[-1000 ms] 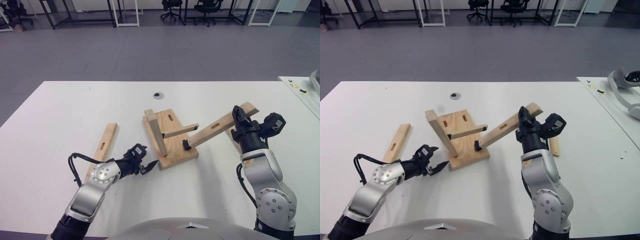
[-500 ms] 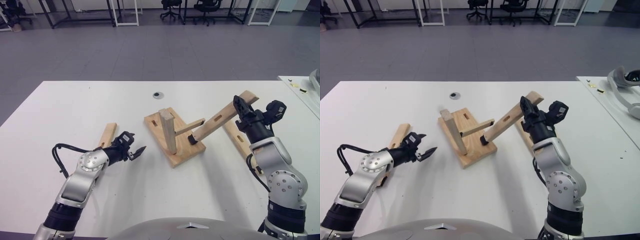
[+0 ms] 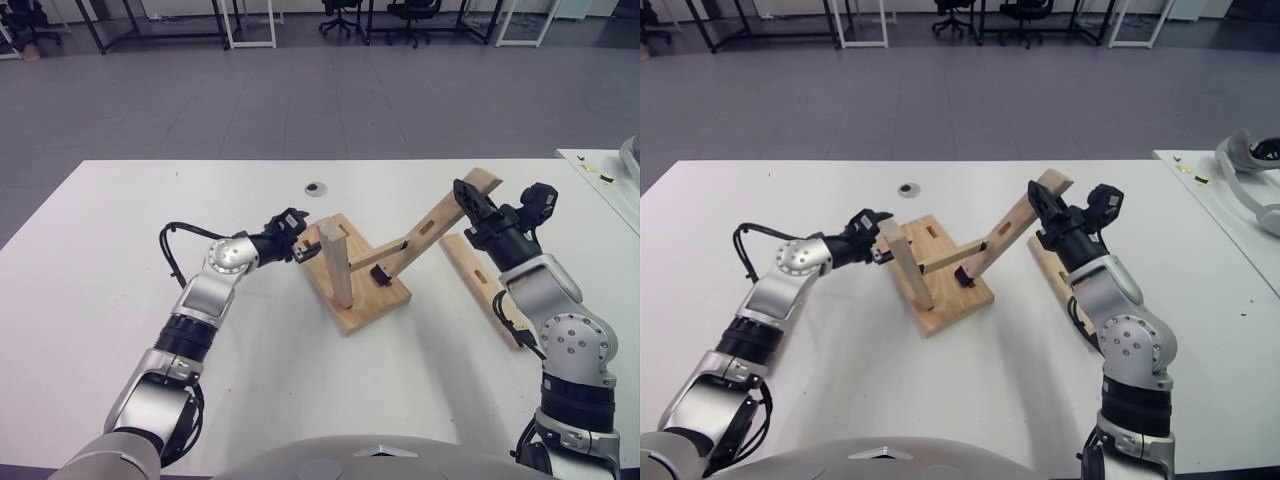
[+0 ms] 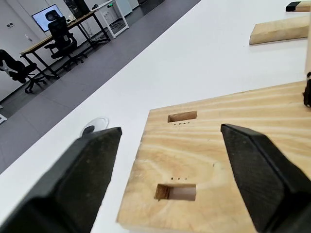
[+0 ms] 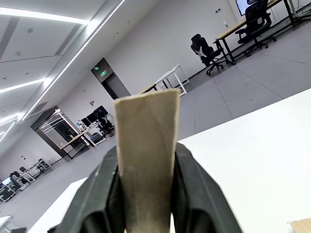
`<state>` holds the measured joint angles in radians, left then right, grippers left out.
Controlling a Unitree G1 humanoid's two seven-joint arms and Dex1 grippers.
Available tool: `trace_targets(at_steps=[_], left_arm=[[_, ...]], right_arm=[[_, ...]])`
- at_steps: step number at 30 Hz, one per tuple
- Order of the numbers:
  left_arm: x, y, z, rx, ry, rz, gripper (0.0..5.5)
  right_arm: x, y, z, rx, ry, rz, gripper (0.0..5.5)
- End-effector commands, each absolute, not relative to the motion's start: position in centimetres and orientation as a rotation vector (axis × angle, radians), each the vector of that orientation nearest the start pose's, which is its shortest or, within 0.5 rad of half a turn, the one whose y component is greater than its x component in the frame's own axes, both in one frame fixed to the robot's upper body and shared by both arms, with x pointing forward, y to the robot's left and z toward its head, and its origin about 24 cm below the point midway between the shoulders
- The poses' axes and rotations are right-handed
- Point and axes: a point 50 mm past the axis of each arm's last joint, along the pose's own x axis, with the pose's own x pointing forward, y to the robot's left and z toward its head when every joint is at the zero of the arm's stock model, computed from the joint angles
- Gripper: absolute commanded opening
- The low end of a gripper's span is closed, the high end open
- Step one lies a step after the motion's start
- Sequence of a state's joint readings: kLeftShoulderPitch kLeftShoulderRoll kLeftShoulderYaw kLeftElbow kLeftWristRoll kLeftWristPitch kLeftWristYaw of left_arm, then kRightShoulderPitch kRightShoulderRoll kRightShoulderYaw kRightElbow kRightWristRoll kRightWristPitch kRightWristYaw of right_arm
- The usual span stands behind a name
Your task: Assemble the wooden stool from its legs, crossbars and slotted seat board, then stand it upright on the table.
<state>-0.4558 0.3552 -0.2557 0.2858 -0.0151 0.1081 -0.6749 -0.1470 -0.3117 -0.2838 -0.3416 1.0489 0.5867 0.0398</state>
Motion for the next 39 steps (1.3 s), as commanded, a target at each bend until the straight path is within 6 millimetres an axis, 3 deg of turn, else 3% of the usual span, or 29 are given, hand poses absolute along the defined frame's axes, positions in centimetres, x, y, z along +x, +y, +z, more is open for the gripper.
trace_targets(at_steps=[1,14,20,27,31,34,36,39], left_arm=[[32.1,11.9,6.8,0.474,0.176,-0.911,3.75],[32.5,12.9,5.3,0.521,0.281,-0.863,3.75],[32.5,12.7,5.3,0.515,0.278,-0.871,3.75],[32.4,12.8,5.2,0.513,0.287,-0.88,3.75],[31.4,11.2,8.5,0.366,0.142,-1.169,3.75],[32.9,10.4,10.8,0.385,0.09,-1.291,3.75],[34.0,9.7,11.3,0.42,0.099,-1.341,3.75],[34.4,8.4,10.4,0.511,0.153,-1.457,3.75]], right_arm=[[26.4,-20.2,14.7,0.579,-0.011,0.321,1.0],[26.1,-19.0,16.0,0.381,0.007,0.336,1.0],[25.4,-17.3,14.4,0.381,0.013,0.379,1.0],[24.1,-17.2,10.9,0.359,0.128,0.346,1.0],[24.4,-17.5,11.4,0.361,0.104,0.322,1.0],[24.5,-17.3,11.7,0.352,0.097,0.334,1.0],[24.6,-17.1,11.8,0.348,0.099,0.347,1.0],[24.9,-16.6,12.0,0.335,0.106,0.386,1.0]])
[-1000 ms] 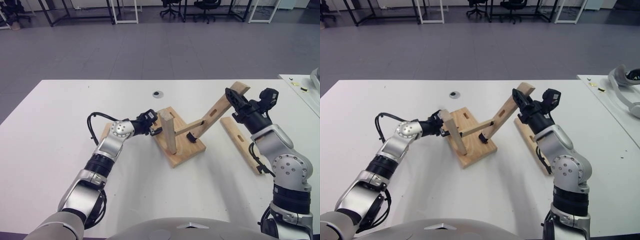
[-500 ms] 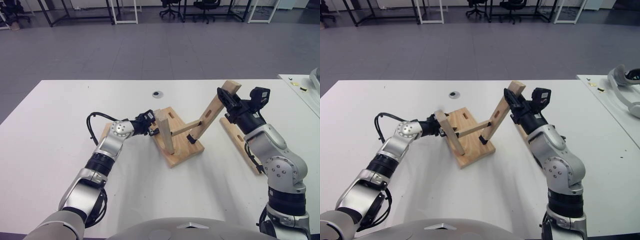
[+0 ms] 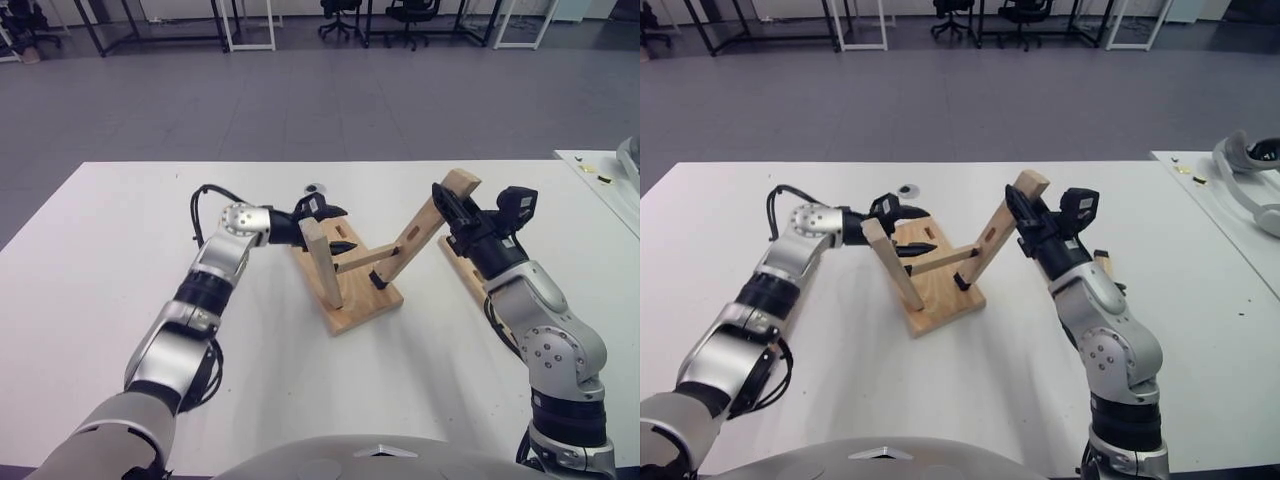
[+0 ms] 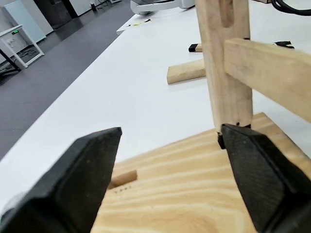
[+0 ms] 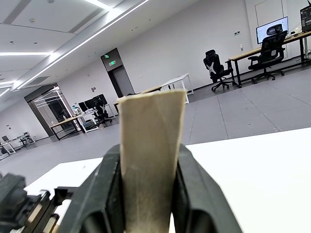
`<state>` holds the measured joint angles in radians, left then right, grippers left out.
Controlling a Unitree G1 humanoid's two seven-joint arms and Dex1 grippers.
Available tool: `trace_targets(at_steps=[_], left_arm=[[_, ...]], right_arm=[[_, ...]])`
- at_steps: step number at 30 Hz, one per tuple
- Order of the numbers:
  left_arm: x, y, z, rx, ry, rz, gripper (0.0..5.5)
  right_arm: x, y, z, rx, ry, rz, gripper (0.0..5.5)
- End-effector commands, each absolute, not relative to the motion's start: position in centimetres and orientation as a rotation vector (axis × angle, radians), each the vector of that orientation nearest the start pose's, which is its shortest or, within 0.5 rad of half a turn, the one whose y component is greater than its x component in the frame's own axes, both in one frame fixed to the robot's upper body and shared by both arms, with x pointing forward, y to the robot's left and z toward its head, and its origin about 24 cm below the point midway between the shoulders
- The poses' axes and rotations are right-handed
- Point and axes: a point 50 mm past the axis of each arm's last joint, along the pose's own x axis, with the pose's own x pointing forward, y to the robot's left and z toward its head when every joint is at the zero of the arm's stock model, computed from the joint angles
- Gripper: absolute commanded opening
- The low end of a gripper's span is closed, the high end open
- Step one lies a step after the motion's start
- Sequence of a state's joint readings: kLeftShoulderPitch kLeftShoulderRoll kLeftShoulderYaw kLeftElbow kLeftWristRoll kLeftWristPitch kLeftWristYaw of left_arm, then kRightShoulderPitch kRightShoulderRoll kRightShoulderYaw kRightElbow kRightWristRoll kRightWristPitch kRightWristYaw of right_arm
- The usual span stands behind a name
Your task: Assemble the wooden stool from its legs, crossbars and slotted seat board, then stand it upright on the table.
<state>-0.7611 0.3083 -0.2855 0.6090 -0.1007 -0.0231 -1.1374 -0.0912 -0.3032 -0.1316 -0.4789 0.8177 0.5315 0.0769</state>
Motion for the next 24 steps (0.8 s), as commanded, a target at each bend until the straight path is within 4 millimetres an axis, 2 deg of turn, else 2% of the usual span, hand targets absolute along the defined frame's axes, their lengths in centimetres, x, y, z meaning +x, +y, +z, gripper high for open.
trace_targets(at_steps=[1,5,13,16,24], left_arm=[[34.3,8.0,9.8,0.538,0.179,-1.501,3.75],[34.0,7.3,8.1,0.602,0.222,-1.575,3.75],[35.3,6.9,10.0,0.546,0.09,-1.514,3.75],[35.3,6.7,10.6,0.457,0.061,-1.542,3.75],[35.0,6.7,10.0,0.392,0.076,-1.572,3.75]], right_arm=[[25.0,-16.5,12.1,0.329,0.109,0.401,1.0],[25.4,-16.1,12.3,0.309,0.117,0.438,1.0],[25.5,-16.1,12.1,0.291,0.138,0.444,1.01],[25.6,-16.2,12.1,0.287,0.141,0.452,1.01],[25.7,-16.1,11.9,0.291,0.155,0.465,1.02]])
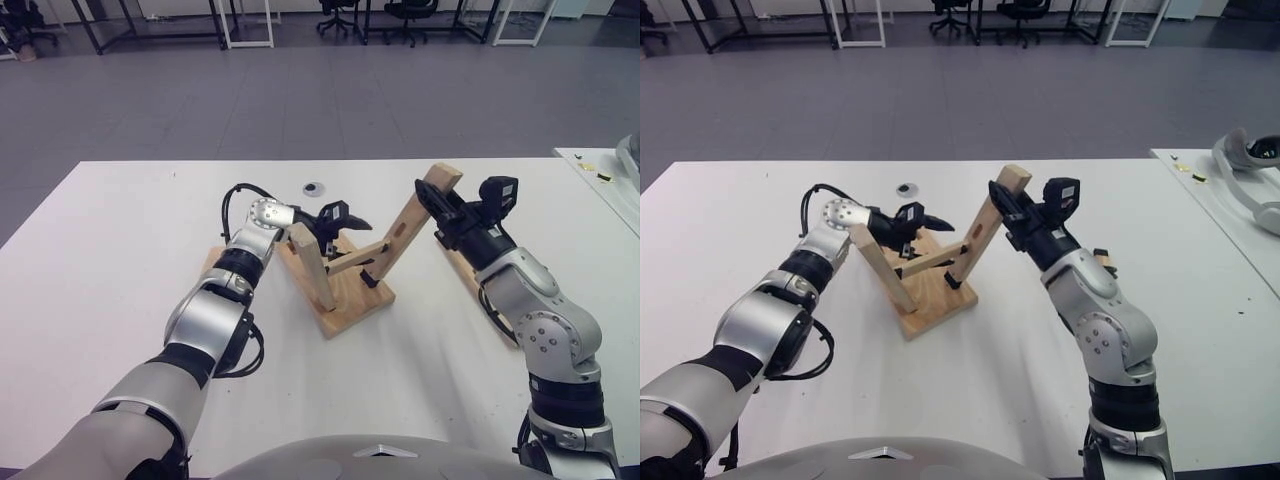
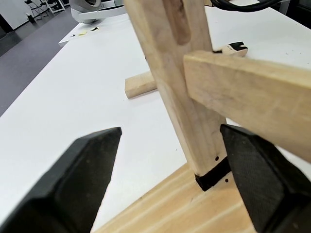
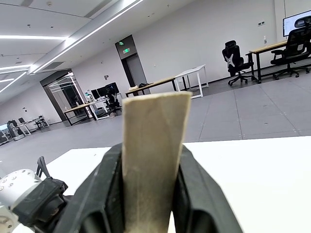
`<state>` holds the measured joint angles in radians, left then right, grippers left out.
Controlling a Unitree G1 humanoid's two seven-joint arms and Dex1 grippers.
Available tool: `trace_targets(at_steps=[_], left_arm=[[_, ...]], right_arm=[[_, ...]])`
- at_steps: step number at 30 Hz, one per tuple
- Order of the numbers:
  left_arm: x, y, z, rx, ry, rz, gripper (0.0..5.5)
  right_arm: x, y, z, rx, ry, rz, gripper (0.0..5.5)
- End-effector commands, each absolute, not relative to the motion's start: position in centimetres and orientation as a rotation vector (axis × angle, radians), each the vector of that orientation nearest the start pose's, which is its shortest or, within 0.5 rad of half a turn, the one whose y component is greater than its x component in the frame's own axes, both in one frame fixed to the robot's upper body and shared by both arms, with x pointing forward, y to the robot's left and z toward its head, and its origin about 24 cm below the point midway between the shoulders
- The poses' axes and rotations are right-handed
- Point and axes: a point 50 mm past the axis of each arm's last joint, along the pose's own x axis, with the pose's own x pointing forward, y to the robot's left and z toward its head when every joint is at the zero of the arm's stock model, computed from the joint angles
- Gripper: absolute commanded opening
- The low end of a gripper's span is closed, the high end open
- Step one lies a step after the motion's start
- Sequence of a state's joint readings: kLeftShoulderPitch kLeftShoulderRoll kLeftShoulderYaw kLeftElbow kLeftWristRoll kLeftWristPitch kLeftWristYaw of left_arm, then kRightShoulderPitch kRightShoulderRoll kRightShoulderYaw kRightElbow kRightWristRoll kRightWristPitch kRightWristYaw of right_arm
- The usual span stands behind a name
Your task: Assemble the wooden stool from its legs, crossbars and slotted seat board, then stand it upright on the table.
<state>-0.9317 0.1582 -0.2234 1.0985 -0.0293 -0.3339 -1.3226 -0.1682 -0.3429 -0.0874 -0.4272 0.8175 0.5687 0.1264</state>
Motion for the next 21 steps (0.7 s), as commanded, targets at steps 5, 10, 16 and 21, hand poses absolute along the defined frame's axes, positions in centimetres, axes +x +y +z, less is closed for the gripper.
trace_targets(at_steps=[5,10,16,21], left_arm=[[35.3,6.5,10.6,0.293,0.038,-1.547,3.75],[35.3,6.8,10.7,0.283,0.029,-1.543,3.75],[35.2,7.2,10.3,0.287,0.043,-1.534,3.75],[35.2,7.7,9.9,0.307,0.053,-1.519,3.75]], right_arm=[[25.9,-15.9,11.9,0.288,0.159,0.479,1.02],[25.9,-16.0,12.0,0.274,0.162,0.473,1.02],[25.0,-14.5,12.7,0.198,0.164,0.524,1.02],[24.6,-13.9,12.6,0.16,0.184,0.528,1.02]])
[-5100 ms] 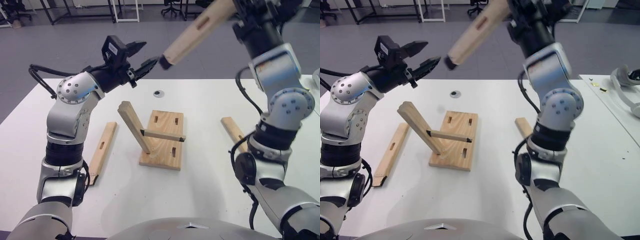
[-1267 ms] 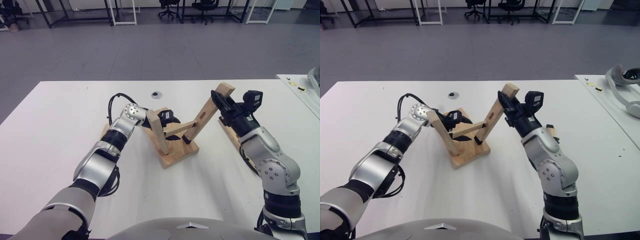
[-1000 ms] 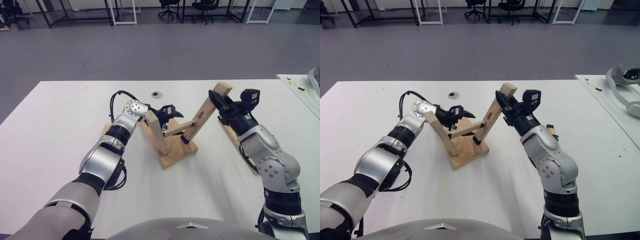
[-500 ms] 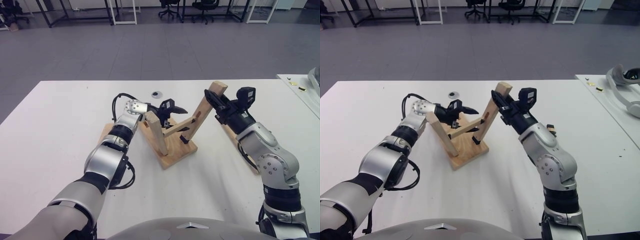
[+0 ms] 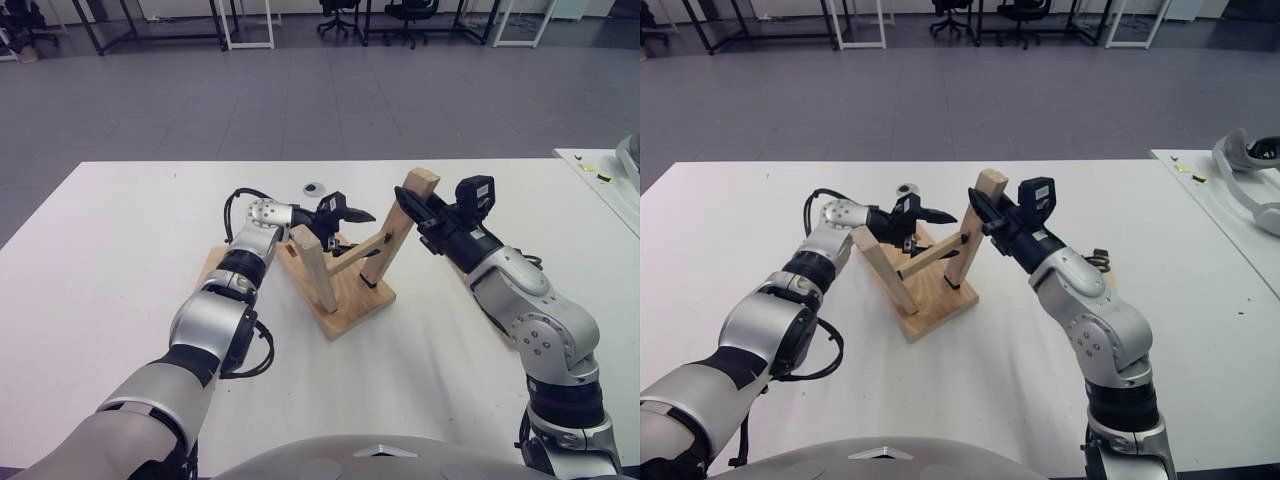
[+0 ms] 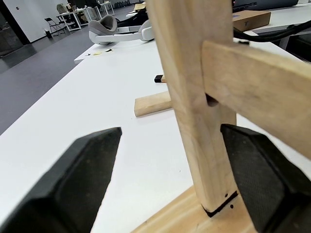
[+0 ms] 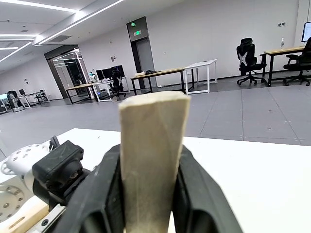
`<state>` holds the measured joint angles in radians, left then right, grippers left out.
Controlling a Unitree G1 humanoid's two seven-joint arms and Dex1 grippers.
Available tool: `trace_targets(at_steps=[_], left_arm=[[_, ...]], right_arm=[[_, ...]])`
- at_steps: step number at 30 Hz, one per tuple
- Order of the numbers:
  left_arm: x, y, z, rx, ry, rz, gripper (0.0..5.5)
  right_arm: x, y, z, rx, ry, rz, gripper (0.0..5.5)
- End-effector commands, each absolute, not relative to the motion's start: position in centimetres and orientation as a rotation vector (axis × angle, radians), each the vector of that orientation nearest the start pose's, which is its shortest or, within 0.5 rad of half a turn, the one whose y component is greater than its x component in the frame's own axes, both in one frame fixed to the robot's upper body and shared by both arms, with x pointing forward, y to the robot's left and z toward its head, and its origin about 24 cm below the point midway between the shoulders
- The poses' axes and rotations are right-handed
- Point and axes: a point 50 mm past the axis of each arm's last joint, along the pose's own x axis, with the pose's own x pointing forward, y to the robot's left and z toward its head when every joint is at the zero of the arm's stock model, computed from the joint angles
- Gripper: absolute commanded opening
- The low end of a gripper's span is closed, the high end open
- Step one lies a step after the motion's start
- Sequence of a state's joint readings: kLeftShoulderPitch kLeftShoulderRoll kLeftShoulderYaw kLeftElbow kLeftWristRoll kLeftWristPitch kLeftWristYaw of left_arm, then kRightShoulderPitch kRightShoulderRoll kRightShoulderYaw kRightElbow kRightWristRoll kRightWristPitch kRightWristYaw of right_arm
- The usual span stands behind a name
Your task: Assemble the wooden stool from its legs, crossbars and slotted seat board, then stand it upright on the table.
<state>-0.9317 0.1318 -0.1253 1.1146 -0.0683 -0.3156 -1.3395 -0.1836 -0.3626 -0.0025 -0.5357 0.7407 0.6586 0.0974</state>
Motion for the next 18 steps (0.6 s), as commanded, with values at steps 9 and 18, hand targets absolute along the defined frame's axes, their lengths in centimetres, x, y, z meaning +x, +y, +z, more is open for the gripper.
trace_targets(at_steps=[9,18], left_arm=[[36.7,14.2,13.1,0.257,-0.108,-1.216,3.75],[35.4,9.3,14.9,0.09,-0.107,-1.512,3.75]], right_arm=[[24.6,-14.9,11.5,0.081,0.254,0.463,1.05],[25.2,-15.0,11.5,0.078,0.247,0.468,1.05]])
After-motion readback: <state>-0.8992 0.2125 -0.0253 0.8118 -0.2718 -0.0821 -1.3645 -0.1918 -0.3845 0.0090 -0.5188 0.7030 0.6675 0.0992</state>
